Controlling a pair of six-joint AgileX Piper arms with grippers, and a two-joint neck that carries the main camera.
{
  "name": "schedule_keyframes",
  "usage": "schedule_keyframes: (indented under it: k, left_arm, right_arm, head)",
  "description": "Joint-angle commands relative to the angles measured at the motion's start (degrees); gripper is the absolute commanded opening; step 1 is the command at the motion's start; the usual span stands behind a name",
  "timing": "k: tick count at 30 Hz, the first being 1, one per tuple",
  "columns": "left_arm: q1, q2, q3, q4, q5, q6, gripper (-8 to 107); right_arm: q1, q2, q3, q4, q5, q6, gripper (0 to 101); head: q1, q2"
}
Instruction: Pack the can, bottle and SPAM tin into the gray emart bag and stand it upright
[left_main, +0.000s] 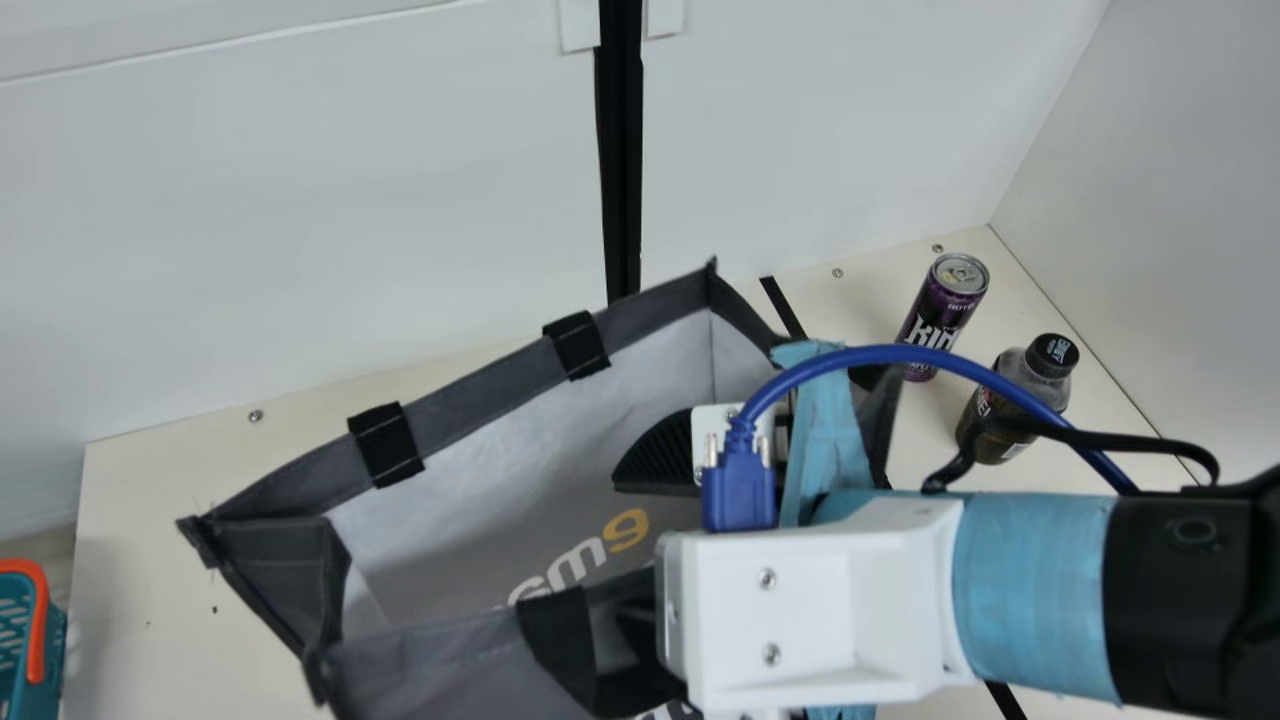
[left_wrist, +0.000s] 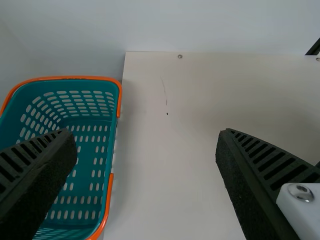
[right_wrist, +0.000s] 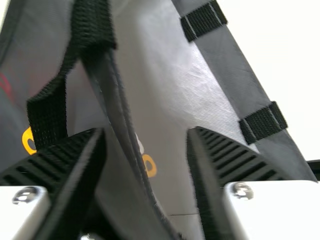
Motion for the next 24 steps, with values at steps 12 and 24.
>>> schedule_keyframes:
  k: [12, 24]
  left_arm:
    - [0.0, 0.0, 0.0, 0.0, 0.0, 0.0, 90]
    - [0.0, 0.0, 0.0, 0.0, 0.0, 0.0, 90]
  right_arm:
    - [4.3, -2.8, 0.9, -2.6, 0.0, 6.0, 95]
    - [7.7, -6.1, 5.9, -4.6, 0.0, 10.9, 95]
  head:
    - [-1.3, 0.0]
    - [-1.3, 0.0]
